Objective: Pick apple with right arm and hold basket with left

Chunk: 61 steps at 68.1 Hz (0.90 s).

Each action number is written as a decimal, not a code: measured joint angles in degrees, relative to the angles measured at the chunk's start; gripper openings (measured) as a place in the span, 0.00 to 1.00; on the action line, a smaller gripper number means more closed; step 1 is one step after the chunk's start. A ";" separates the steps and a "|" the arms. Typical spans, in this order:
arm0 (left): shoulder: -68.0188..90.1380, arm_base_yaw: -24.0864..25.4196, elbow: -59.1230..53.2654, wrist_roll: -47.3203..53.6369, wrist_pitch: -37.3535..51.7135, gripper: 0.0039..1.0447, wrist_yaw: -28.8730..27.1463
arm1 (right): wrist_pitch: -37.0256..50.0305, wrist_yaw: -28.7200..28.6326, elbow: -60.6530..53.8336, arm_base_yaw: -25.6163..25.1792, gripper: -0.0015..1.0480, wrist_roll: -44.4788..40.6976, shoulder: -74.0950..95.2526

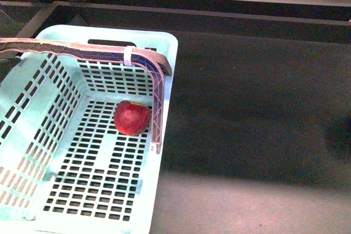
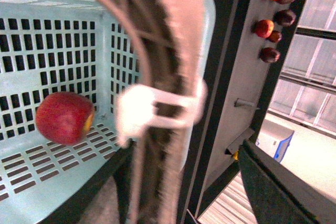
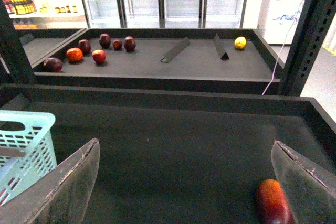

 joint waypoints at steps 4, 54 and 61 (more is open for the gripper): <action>-4.63 -1.09 -1.18 -0.07 -2.05 0.72 -2.89 | 0.00 0.00 0.00 0.00 0.91 0.00 0.00; -29.79 -1.14 -27.26 90.51 32.94 0.20 -4.31 | 0.00 -0.02 0.00 0.00 0.91 0.00 0.00; -34.27 0.22 -29.90 93.33 31.19 0.03 -2.80 | 0.00 0.00 0.00 0.00 0.91 0.00 0.00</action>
